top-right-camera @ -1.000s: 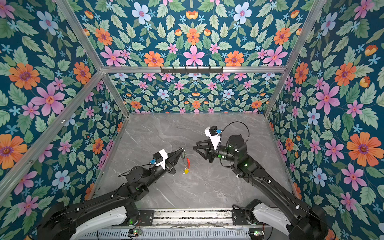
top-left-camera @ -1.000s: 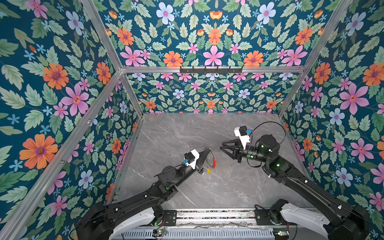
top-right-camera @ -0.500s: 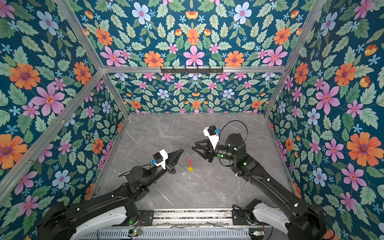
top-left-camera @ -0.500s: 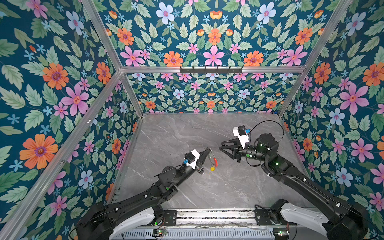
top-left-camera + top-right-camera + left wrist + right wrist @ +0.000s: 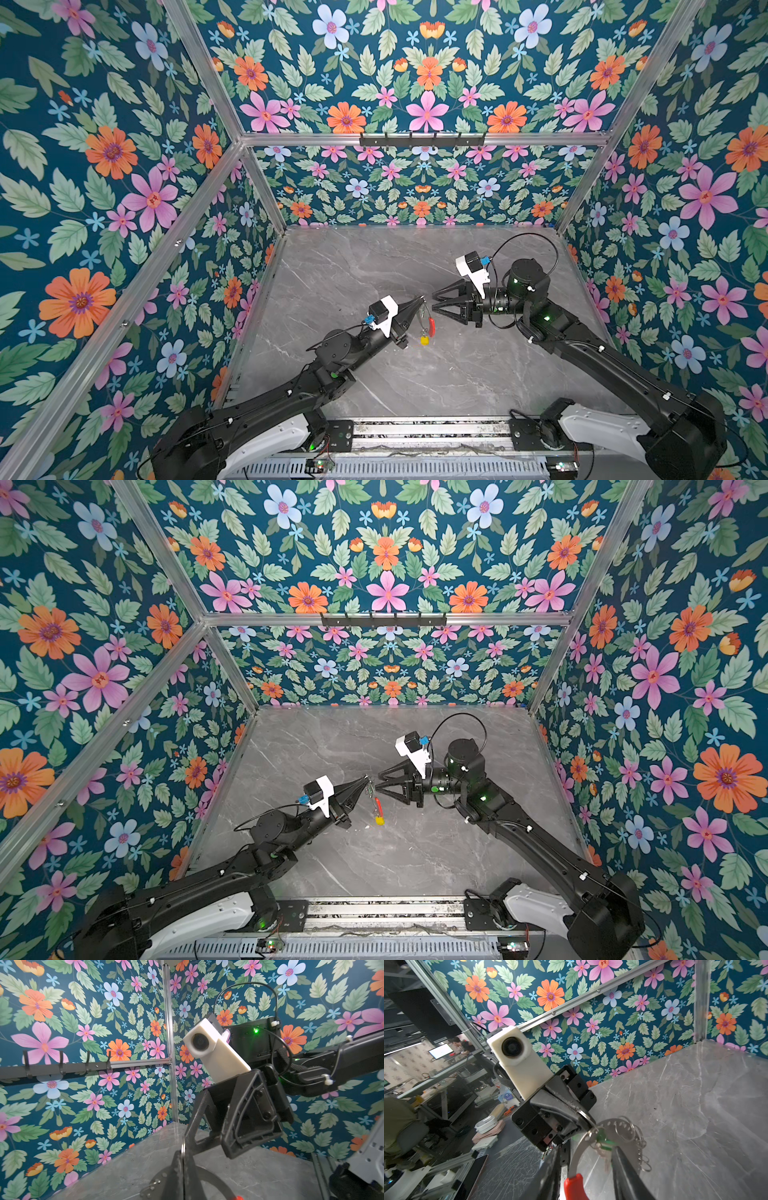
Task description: Remove the keys from the keyring
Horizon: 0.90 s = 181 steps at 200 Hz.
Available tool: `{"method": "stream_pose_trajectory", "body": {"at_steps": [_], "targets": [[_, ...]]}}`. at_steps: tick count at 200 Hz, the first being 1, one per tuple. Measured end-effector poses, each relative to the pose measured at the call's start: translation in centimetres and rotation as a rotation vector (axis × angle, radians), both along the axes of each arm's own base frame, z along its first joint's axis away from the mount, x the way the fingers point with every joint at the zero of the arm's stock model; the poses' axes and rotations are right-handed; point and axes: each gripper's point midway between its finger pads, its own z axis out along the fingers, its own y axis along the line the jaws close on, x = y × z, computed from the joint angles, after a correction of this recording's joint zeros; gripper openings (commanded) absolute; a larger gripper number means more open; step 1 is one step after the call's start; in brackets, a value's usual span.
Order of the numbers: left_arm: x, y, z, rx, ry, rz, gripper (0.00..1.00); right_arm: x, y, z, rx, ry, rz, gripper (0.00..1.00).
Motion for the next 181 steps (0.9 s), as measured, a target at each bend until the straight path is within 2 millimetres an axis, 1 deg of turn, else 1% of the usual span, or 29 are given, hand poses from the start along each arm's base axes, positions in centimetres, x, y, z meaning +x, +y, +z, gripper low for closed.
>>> {"method": "stream_pose_trajectory", "body": {"at_steps": [27, 68, 108, 141, 163, 181], "targets": [[0.1, 0.2, 0.3, -0.024, 0.040, -0.052, 0.00, -0.2, -0.3, 0.3, 0.012, 0.000, 0.021, 0.42], [0.9, 0.4, -0.1, -0.065, 0.124, -0.155, 0.00, 0.1, -0.7, 0.3, 0.032, 0.042, 0.029, 0.40], [-0.4, -0.1, 0.3, -0.085, 0.134, -0.259, 0.00, 0.8, -0.4, 0.6, 0.040, 0.052, 0.020, 0.37], [-0.8, -0.1, 0.6, -0.097, 0.132, -0.283, 0.00, 2.0, 0.2, 0.7, 0.042, 0.069, 0.006, 0.33], [-0.9, 0.0, 0.6, -0.100, 0.132, -0.285, 0.00, 2.3, 0.5, 0.9, 0.045, 0.077, 0.015, 0.30], [-0.9, 0.1, 0.4, -0.100, 0.133, -0.283, 0.00, 2.2, 0.6, 1.2, 0.053, 0.078, 0.031, 0.29]]}}
